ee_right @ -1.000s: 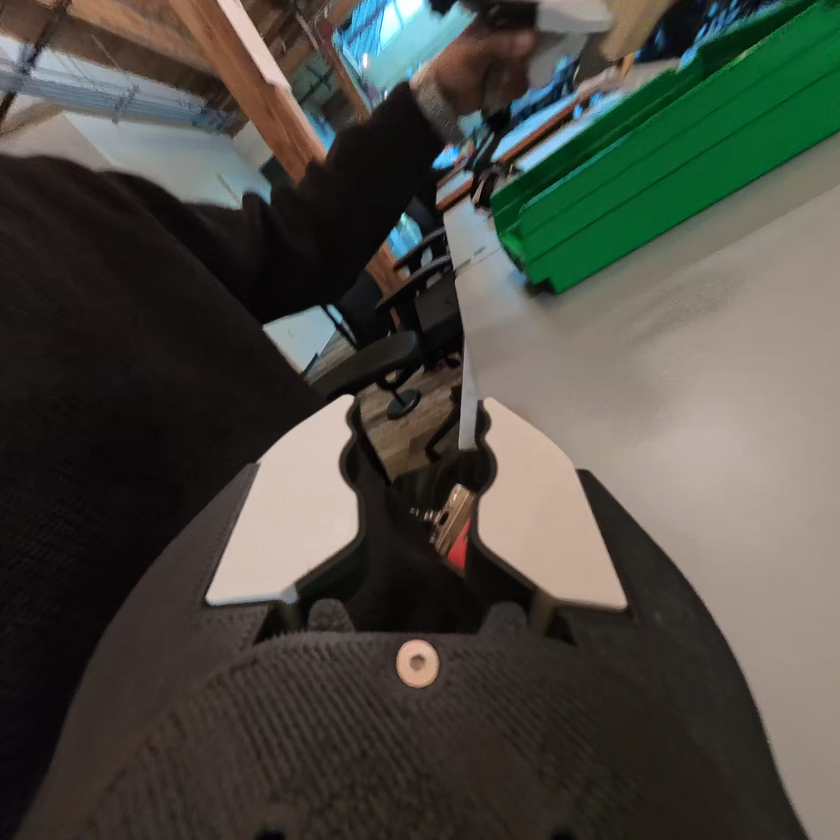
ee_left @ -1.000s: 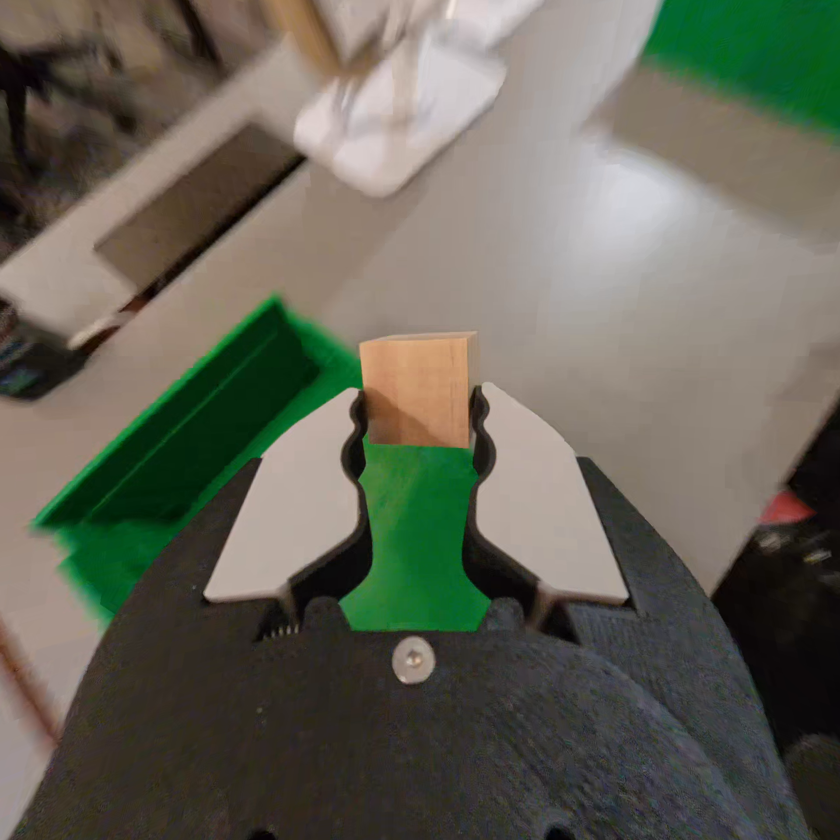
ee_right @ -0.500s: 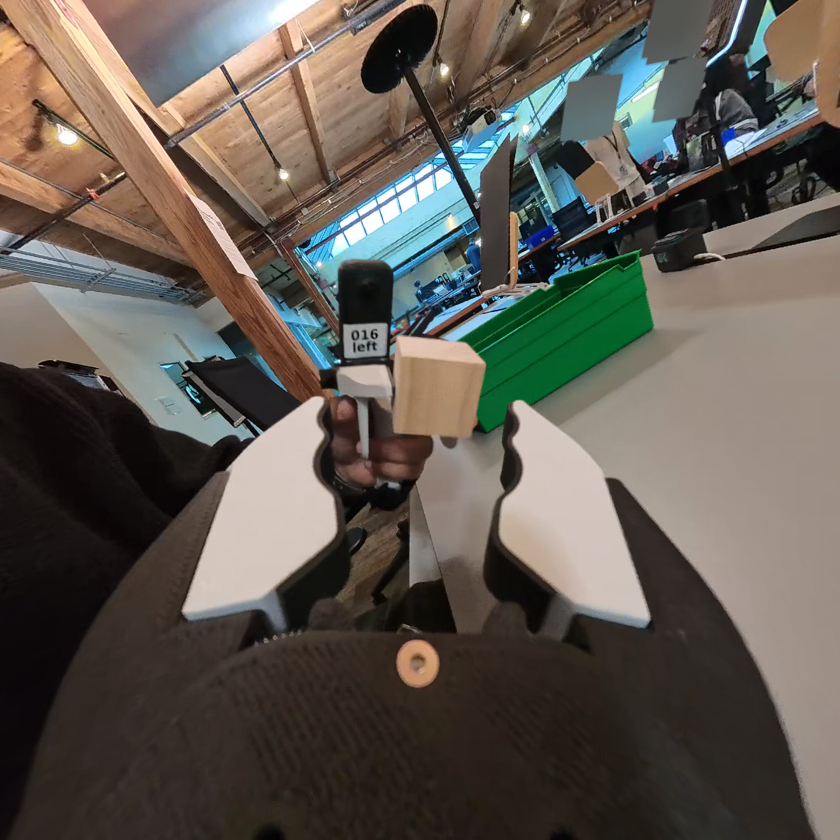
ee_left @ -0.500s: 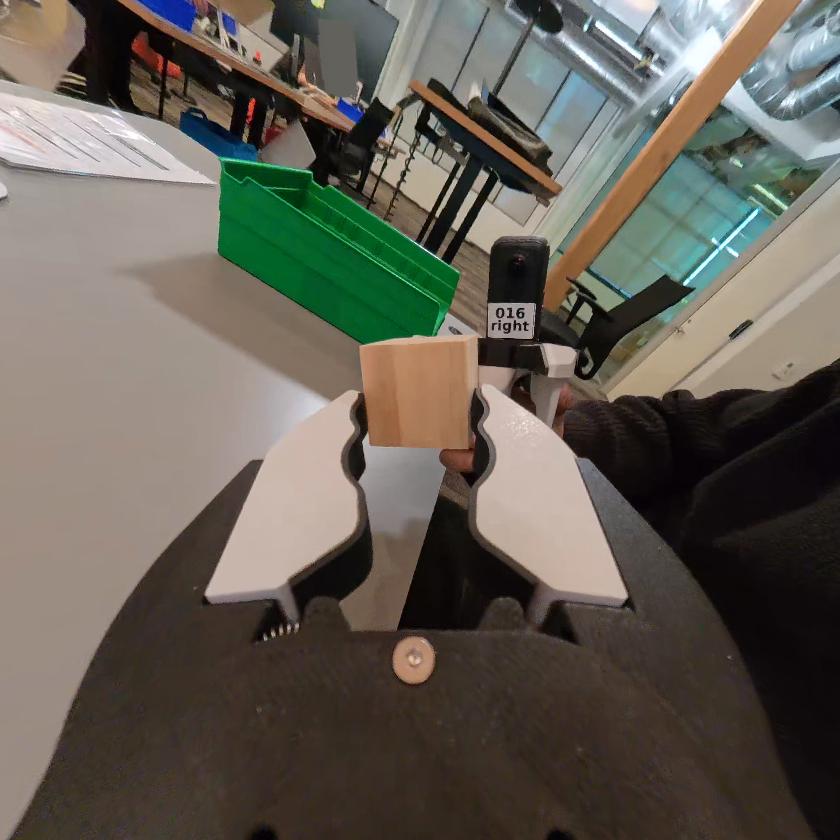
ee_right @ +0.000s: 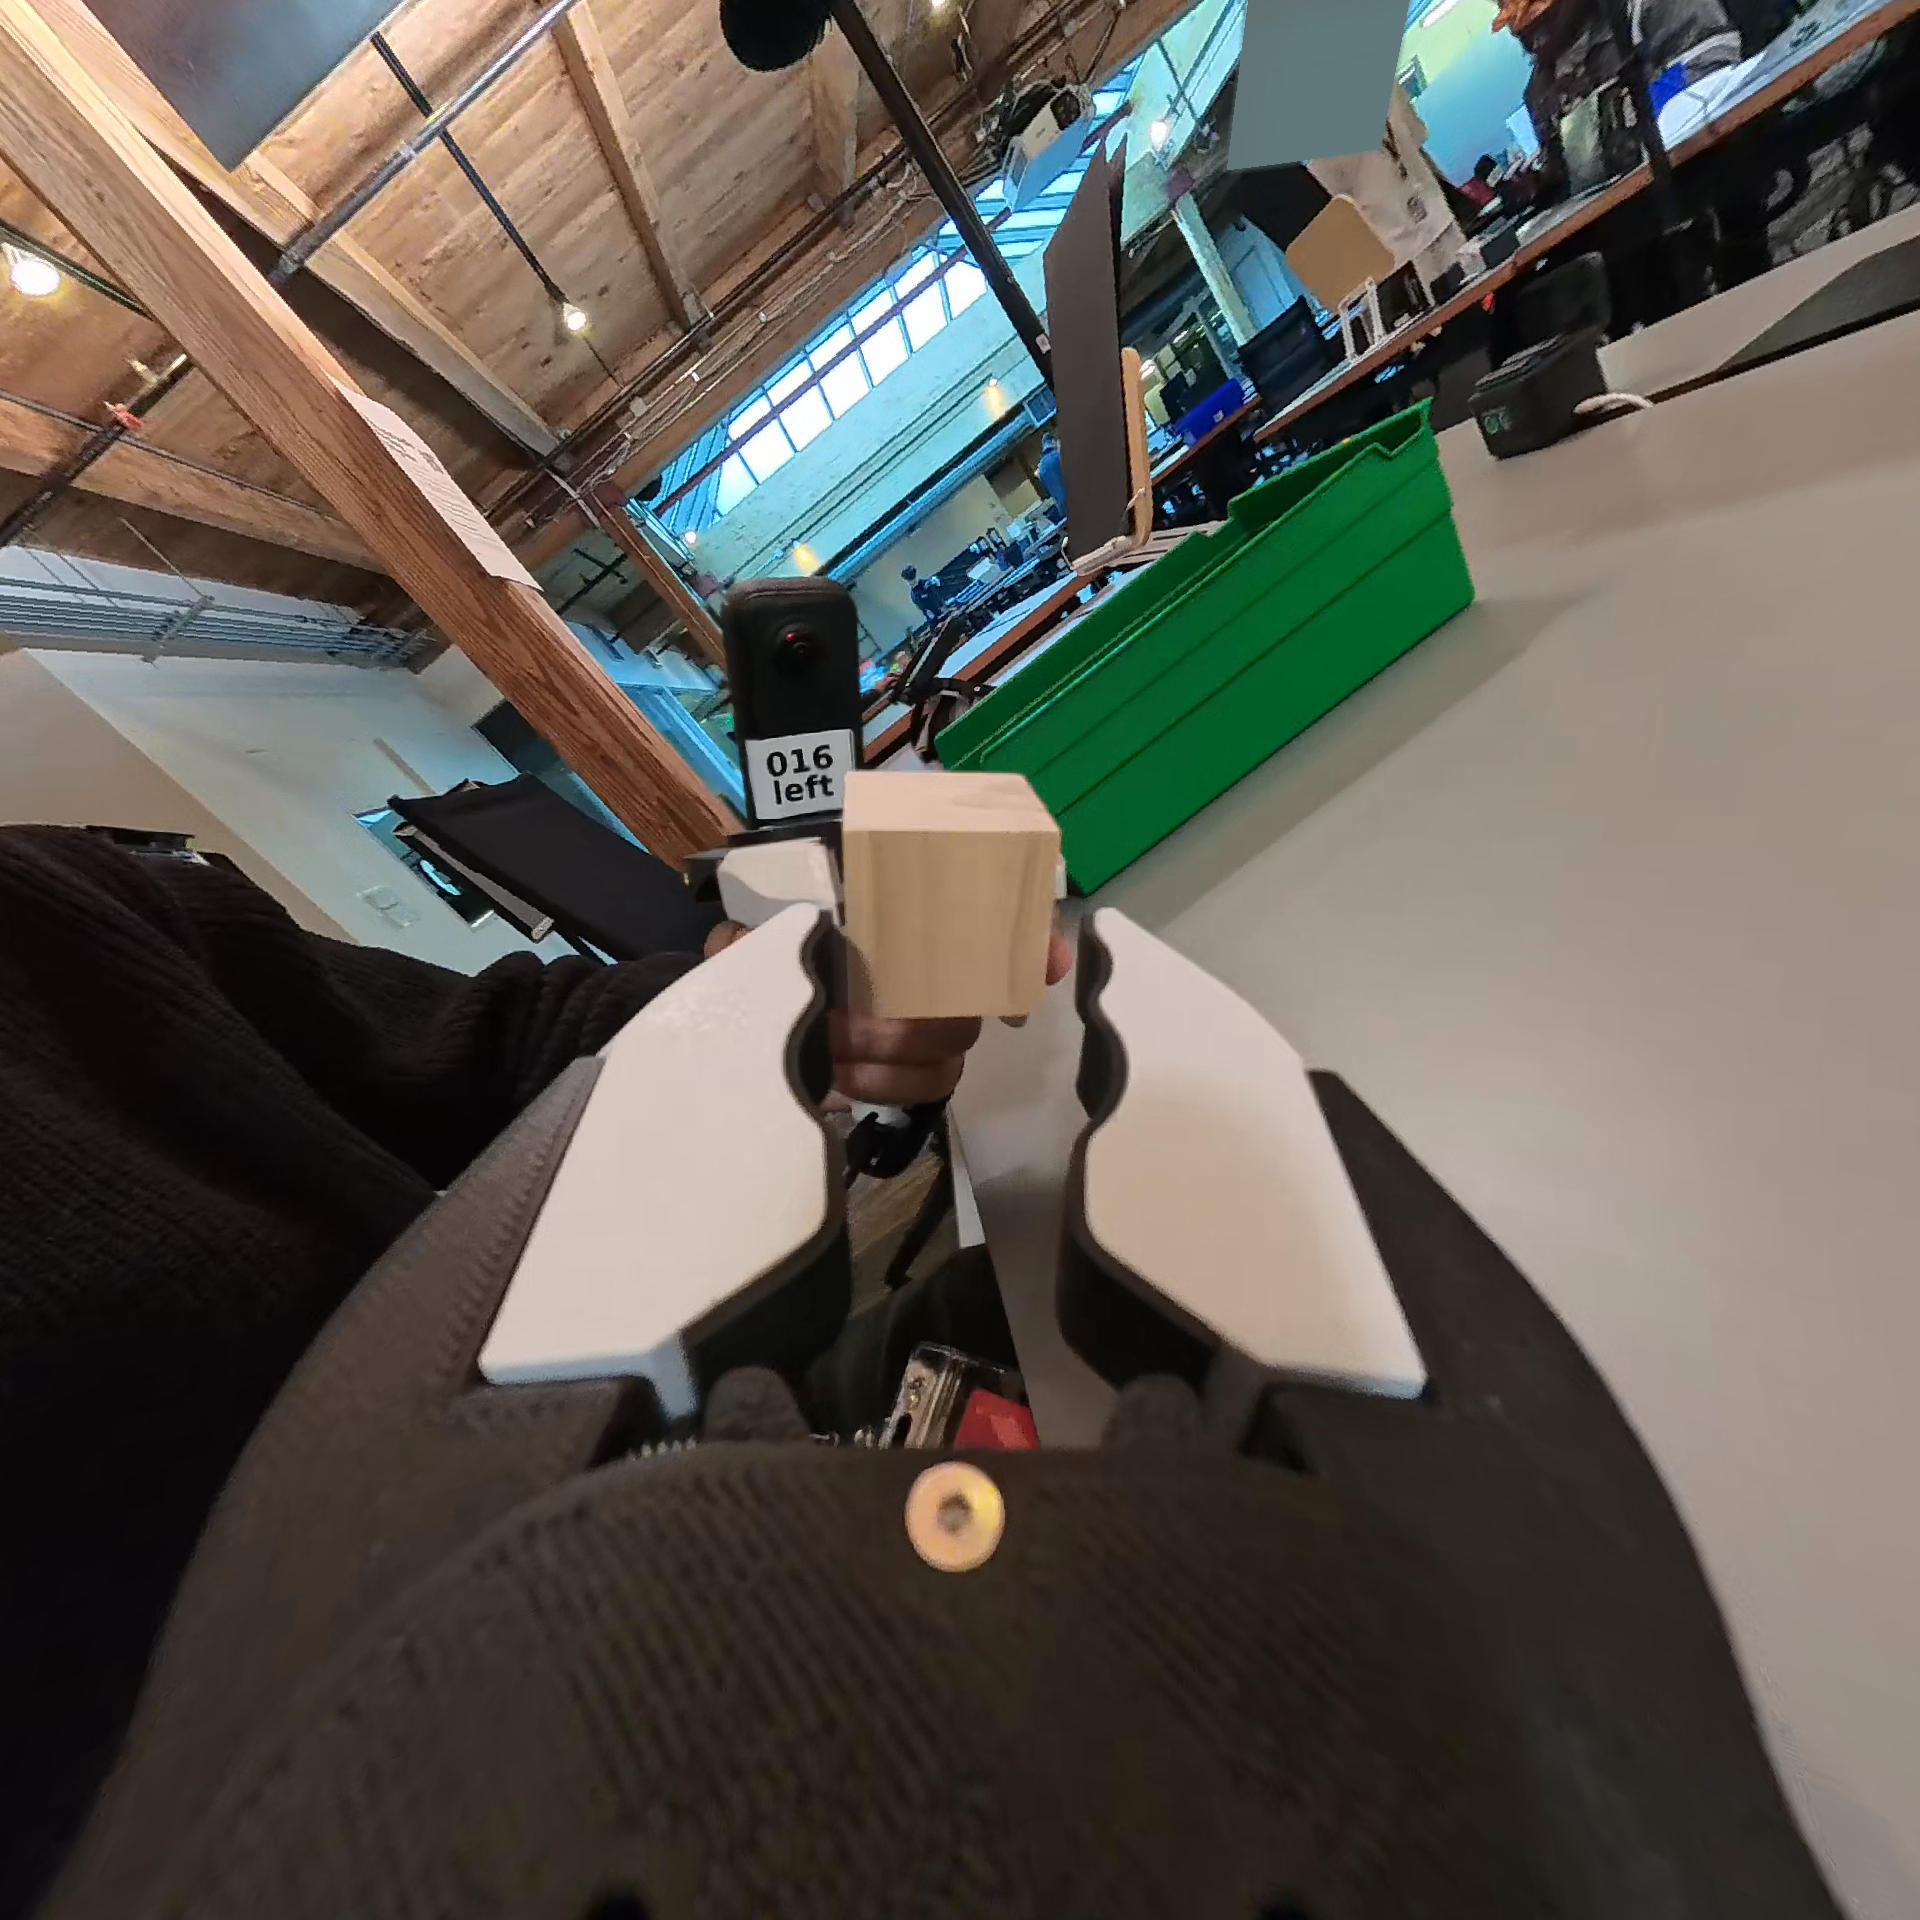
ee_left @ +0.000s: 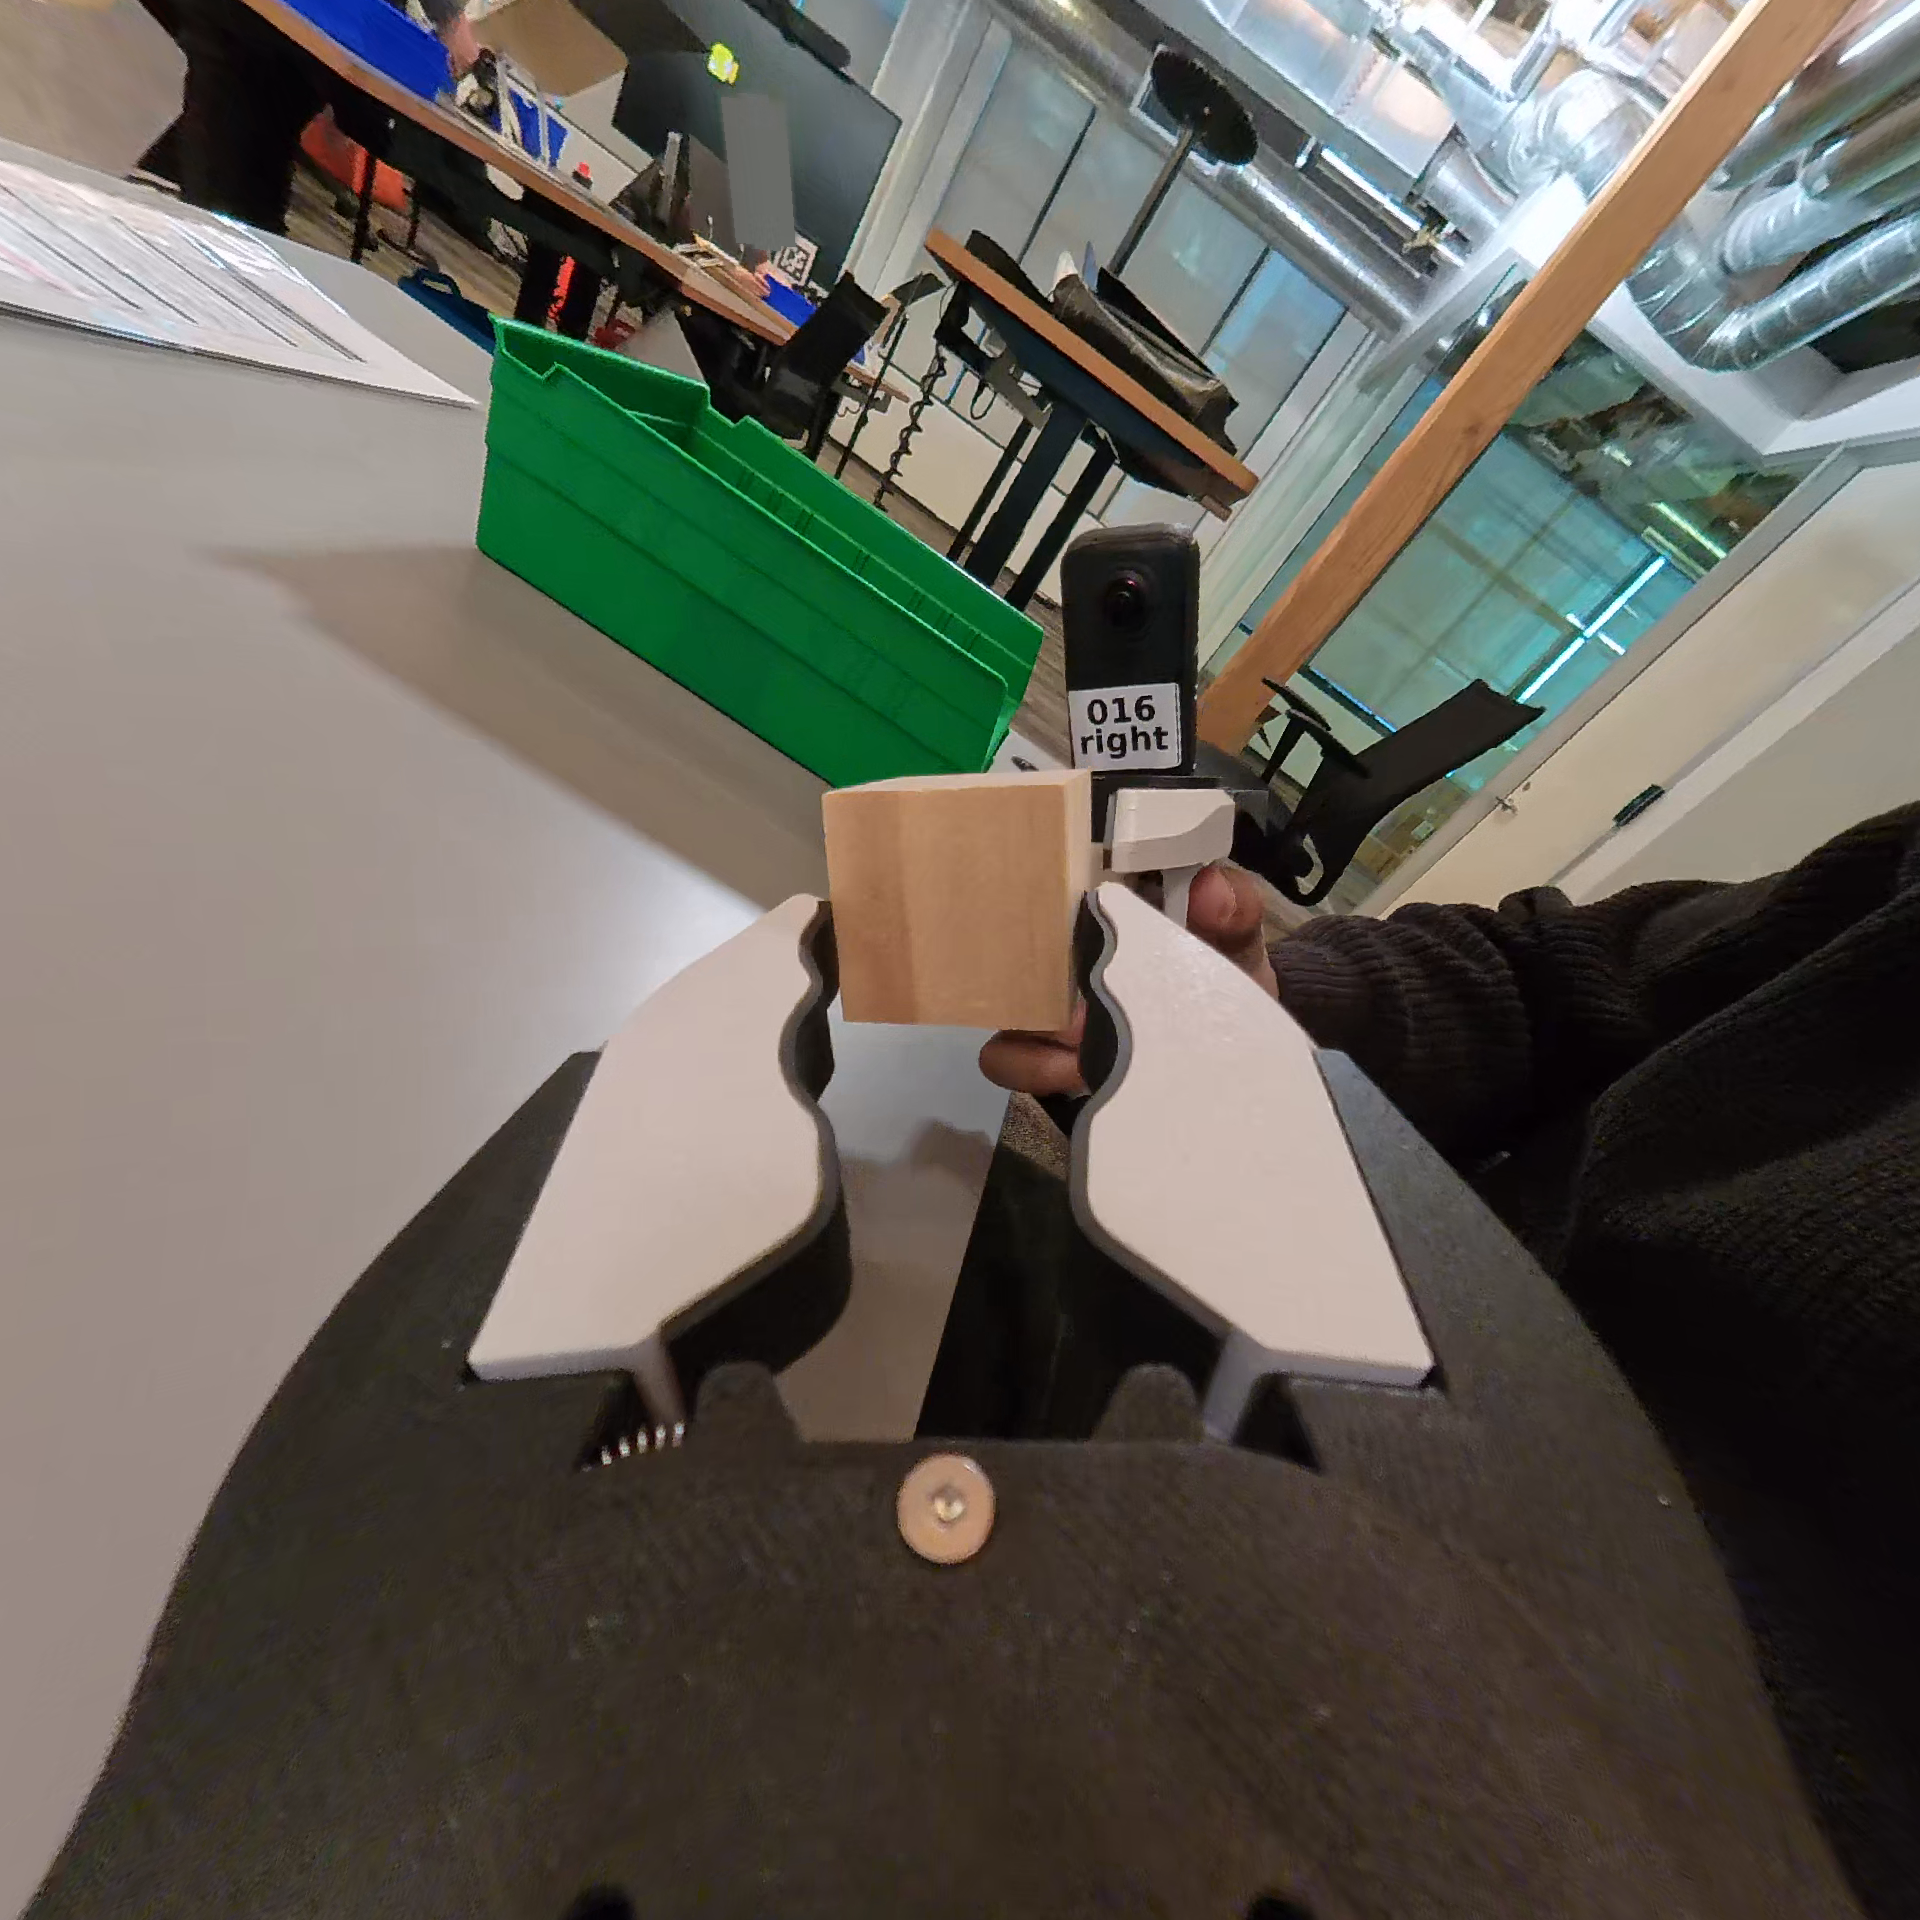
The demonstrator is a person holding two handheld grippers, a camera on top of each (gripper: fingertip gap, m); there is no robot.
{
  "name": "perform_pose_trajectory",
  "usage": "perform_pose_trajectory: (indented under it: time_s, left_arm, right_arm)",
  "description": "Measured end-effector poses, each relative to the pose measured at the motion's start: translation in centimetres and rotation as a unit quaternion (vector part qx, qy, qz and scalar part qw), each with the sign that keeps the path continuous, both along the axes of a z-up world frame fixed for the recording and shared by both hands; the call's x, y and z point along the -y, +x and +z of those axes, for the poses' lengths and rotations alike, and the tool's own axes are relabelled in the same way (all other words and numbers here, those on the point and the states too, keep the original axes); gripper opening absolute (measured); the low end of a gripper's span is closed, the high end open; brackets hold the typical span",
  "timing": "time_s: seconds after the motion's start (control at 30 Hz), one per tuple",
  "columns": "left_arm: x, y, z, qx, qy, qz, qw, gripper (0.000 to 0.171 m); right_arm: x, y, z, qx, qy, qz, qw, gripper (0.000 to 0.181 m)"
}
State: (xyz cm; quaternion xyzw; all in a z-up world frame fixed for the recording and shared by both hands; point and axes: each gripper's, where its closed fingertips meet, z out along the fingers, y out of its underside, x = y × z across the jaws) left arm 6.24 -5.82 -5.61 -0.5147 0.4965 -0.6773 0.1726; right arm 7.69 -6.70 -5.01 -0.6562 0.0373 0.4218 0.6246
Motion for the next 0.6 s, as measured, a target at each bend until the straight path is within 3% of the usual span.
perform_pose_trajectory:
  time_s: [0.6]
  left_arm:
    - [-0.07, 0.13, -0.25, 0.006, -0.026, 0.004, 1.000, 0.045]
  right_arm:
    - [-0.06, -0.59, -0.61, -0.024, -0.019, 0.029, 0.999, 0.040]
